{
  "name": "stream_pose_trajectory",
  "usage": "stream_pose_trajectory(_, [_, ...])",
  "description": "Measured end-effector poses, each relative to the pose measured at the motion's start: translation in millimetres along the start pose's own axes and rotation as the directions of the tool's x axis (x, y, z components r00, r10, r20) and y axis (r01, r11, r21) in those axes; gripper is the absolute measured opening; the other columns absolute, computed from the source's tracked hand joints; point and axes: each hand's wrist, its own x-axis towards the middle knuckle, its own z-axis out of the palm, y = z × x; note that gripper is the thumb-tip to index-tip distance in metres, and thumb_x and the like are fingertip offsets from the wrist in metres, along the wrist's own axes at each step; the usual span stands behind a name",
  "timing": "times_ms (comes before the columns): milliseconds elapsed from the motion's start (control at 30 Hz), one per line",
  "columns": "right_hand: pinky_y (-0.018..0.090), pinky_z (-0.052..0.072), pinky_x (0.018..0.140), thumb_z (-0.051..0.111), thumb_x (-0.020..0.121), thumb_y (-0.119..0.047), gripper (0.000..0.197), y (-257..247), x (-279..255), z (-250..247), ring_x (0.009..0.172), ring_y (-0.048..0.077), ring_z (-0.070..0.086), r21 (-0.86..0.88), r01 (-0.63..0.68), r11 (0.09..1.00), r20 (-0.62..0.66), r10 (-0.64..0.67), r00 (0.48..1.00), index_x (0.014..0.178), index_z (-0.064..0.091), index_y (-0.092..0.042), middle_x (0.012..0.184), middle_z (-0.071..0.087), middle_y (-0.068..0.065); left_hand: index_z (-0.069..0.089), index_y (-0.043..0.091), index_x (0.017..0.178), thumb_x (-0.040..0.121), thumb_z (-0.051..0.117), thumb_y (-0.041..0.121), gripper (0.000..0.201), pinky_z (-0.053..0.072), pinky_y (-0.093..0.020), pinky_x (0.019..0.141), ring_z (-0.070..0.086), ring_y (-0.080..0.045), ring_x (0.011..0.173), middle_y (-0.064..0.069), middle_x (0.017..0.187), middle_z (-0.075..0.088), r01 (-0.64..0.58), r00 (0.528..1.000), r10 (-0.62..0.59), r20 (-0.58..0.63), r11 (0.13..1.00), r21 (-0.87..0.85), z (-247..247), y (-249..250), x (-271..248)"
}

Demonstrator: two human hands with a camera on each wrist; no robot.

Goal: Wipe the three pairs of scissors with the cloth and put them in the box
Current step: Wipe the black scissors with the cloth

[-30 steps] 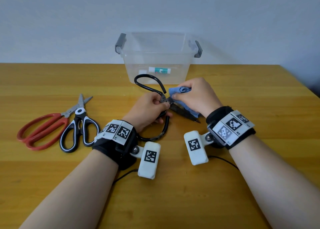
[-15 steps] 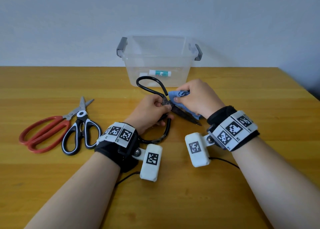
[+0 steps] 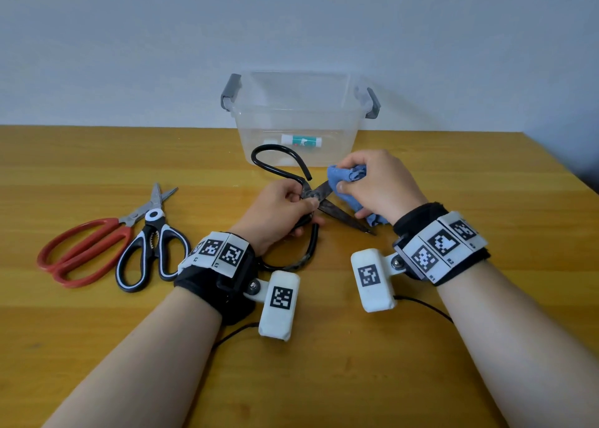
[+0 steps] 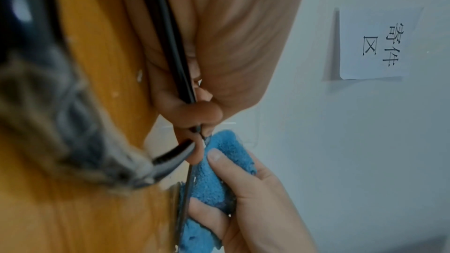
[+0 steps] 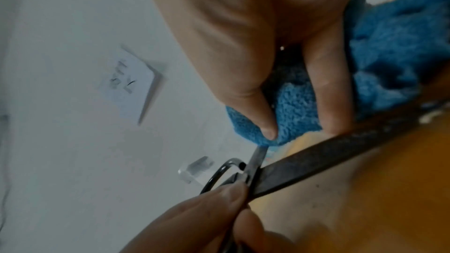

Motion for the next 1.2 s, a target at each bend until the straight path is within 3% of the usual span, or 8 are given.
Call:
stream_pose_trajectory(300, [0.020, 0.040, 0.035, 0.078, 0.088, -0.022, 0.015, -15.5, -7.8, -4.3, 0.030, 0.005, 0.048, -0.049, 0.124, 0.991, 0.219, -0.111, 0.969, 0.096, 0.073, -0.033, 0.090, 0.068, -0.008, 0.055, -0.014, 0.104, 0.102, 0.060, 0.007, 0.021, 0.042, -0.018, 0.042, 0.058, -0.003, 0.040, -0.043, 0.102, 0.062, 0.028, 1.000, -0.027, -0.012, 0.999, 0.036, -1.4, -2.3, 3.1])
stream_pose_trajectory(367, [0.020, 0.038, 0.034, 0.077, 0.089, -0.023, 0.014, -12.3, -5.9, -0.2, 0.030, 0.006, 0.048, -0.063, 0.103, 0.993, 0.175, -0.090, 0.980, 0.095, 0.070, -0.033, 0.089, 0.067, -0.007, 0.052, -0.006, 0.095, 0.102, 0.059, 0.004, 0.014, 0.041, -0.019, 0.042, 0.061, -0.004, 0.042, -0.050, 0.102, 0.057, 0.003, 1.000, -0.004, 0.013, 1.000, 0.031, -1.8, 0.7, 0.0])
stream_pose_trajectory(533, [0.031, 0.051, 0.076, 0.076, 0.088, -0.022, 0.012, 3.5, 2.9, -1.4, 0.092, 0.019, 0.066, -0.057, 0.037, 0.998, -0.037, -0.040, 0.999, 0.097, 0.070, -0.027, 0.099, 0.068, -0.007, 0.041, 0.010, 0.089, 0.102, 0.060, 0.006, 0.023, 0.040, -0.018, 0.041, 0.070, -0.006, 0.054, -0.025, 0.074, 0.054, -0.007, 1.000, 0.006, 0.011, 0.999, 0.039, -2.1, -0.9, 0.5])
stream_pose_trajectory(600, [0.031, 0.048, 0.080, 0.075, 0.089, -0.021, 0.013, 3.1, 2.1, -3.4, 0.096, 0.018, 0.063, -0.069, 0.048, 0.996, -0.085, -0.053, 0.995, 0.096, 0.069, -0.029, 0.098, 0.066, -0.008, 0.040, 0.011, 0.087, 0.102, 0.060, 0.006, 0.026, 0.039, -0.017, 0.040, 0.071, -0.006, 0.055, -0.017, 0.071, 0.052, 0.004, 1.000, -0.003, -0.009, 0.999, 0.037, -1.7, -1.1, 1.3])
stream_pose_trajectory(833, [0.011, 0.030, 0.035, 0.078, 0.086, -0.015, 0.016, -8.7, -2.8, -0.6, 0.036, 0.001, 0.049, 0.008, 0.037, 0.999, 0.116, -0.038, 0.993, 0.102, 0.078, -0.014, 0.058, 0.061, -0.010, 0.044, 0.010, 0.090, 0.100, 0.062, 0.006, 0.021, 0.041, -0.019, 0.040, 0.075, -0.016, 0.071, -0.004, 0.061, 0.055, -0.008, 1.000, 0.008, -0.016, 0.999, 0.038, -1.9, -2.1, 3.5])
stream_pose_trajectory(967, [0.049, 0.057, 0.079, 0.077, 0.085, -0.020, 0.029, -0.7, 2.5, -2.9, 0.091, 0.034, 0.068, -0.113, 0.044, 0.993, -0.032, -0.048, 0.998, 0.104, 0.072, 0.000, 0.097, 0.072, 0.020, 0.041, 0.011, 0.088, 0.101, 0.062, 0.006, 0.025, 0.040, -0.019, 0.039, 0.078, -0.014, 0.075, 0.007, 0.056, 0.046, 0.009, 1.000, -0.008, -0.021, 1.000, 0.028, 0.0, -3.8, 3.7])
stream_pose_trajectory(1067, [0.045, 0.057, 0.079, 0.078, 0.084, -0.018, 0.033, -5.6, 1.3, -3.1, 0.099, 0.043, 0.064, 0.013, 0.055, 0.998, -0.010, -0.055, 0.998, 0.105, 0.069, 0.006, 0.108, 0.067, 0.029, 0.042, 0.010, 0.088, 0.101, 0.062, 0.007, 0.024, 0.041, -0.019, 0.039, 0.076, -0.011, 0.069, -0.006, 0.067, 0.050, 0.008, 1.000, -0.007, -0.024, 0.999, 0.044, 0.4, -3.5, 5.0])
stream_pose_trajectory(1200, [0.023, 0.037, 0.046, 0.079, 0.084, -0.020, 0.011, -12.3, -2.9, 0.7, 0.052, 0.022, 0.052, 0.010, 0.018, 1.000, 0.139, -0.019, 0.990, 0.093, 0.077, -0.015, 0.079, 0.070, 0.020, 0.042, 0.011, 0.084, 0.101, 0.060, 0.006, 0.026, 0.041, -0.018, 0.040, 0.064, -0.003, 0.045, -0.039, 0.092, 0.064, 0.006, 1.000, -0.005, -0.018, 0.997, 0.073, 3.0, 2.3, 1.5])
